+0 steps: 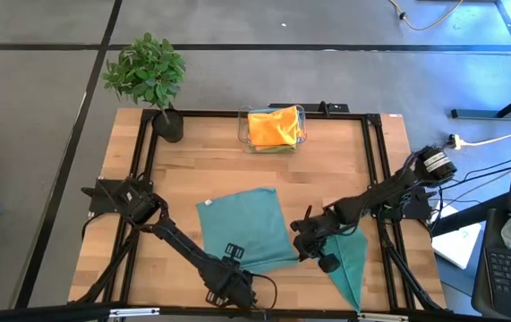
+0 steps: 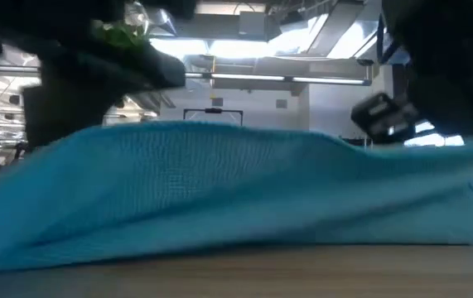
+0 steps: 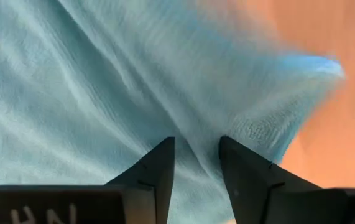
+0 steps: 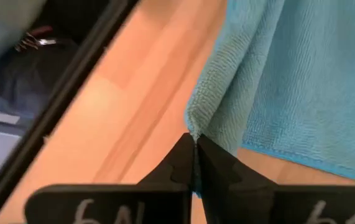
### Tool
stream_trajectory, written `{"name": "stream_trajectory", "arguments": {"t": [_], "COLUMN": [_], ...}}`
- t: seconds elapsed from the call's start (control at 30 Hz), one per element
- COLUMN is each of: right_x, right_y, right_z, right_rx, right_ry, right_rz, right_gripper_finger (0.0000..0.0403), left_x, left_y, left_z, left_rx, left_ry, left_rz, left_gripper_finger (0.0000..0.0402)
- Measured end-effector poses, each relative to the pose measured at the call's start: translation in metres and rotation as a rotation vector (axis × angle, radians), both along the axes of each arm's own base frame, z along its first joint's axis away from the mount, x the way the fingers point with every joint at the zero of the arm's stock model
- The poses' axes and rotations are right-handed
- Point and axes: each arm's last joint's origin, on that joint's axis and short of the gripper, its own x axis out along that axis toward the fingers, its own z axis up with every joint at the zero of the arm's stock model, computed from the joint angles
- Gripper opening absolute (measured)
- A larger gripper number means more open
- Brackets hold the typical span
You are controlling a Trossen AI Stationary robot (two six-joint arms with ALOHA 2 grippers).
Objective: Fold microfiber towels
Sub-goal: Fold the top blue microfiber towel
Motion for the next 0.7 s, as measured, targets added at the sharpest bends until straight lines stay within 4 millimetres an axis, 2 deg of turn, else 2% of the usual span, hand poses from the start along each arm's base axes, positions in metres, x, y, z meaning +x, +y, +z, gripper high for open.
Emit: {"name": "stream_trajectory", "arguments": {"t": [0.2,0.37,0.53,0.7], "right_x": [0.004,0.005,0.004,0.003], "right_y": [0.002,0.004,0.007,0.009], "right_z": [-0.019,-0.024,-0.024,-0.024], "right_rx": [-0.015,-0.019,-0.020,-0.021], "right_ry": [0.042,0.044,0.039,0.038], "right_rz": [-0.002,0.008,0.020,0.029], "right_gripper_finger": [0.0039,0.0045,0.0046,0.0046], "left_x": [0.001,0.002,0.003,-0.001], "left_y": [-0.002,-0.015,-0.036,-0.044], "left_z": [0.019,0.030,0.032,0.029], "left_rx": [-0.003,-0.060,-0.145,-0.129], "left_ry": [0.002,-0.071,-0.186,-0.226], "left_rz": [0.056,0.079,0.033,0.042], "left_gripper_finger": [0.0121,0.0121,0.0121,0.0121]}}
